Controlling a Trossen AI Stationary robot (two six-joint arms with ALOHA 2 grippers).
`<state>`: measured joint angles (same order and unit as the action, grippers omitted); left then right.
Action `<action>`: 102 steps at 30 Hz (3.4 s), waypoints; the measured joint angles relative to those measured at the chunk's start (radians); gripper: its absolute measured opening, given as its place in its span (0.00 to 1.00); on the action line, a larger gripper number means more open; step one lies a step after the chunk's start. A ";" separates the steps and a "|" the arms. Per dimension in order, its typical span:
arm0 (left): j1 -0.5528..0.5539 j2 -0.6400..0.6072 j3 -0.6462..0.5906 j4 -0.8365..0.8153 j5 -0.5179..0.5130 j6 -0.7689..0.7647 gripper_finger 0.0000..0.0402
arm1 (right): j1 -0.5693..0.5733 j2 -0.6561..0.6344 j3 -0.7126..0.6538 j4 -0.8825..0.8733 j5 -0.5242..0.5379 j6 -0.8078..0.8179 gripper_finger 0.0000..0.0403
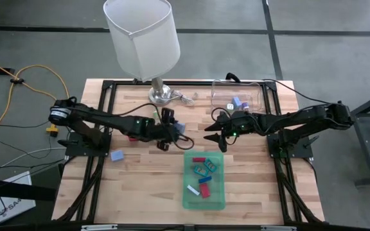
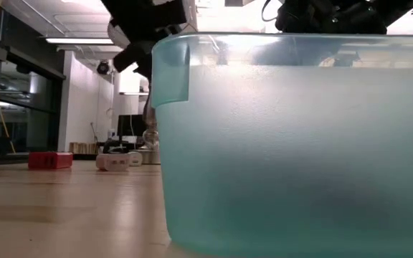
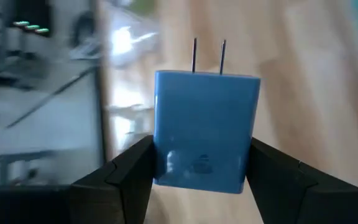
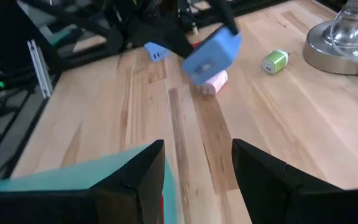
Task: Pick & Place Office items
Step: Put the right purple charger adapter into the transparent bin
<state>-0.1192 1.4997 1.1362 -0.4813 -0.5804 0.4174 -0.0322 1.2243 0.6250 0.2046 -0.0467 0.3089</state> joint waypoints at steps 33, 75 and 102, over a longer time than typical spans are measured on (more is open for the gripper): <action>-0.014 0.003 0.000 0.426 -0.411 0.007 0.53 | 0.002 0.173 0.000 0.525 0.257 -0.005 0.43; -0.017 0.151 -0.001 0.860 -0.475 0.237 0.53 | -0.015 0.257 0.000 0.795 0.362 -0.134 0.43; -0.017 0.150 -0.001 0.861 -0.469 0.264 0.58 | -0.016 0.257 0.000 0.802 0.365 -0.134 0.29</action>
<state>-0.1360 1.6501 1.1355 0.3801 -1.0497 0.6811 -0.0485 1.4815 0.6254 1.0069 0.3183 0.1754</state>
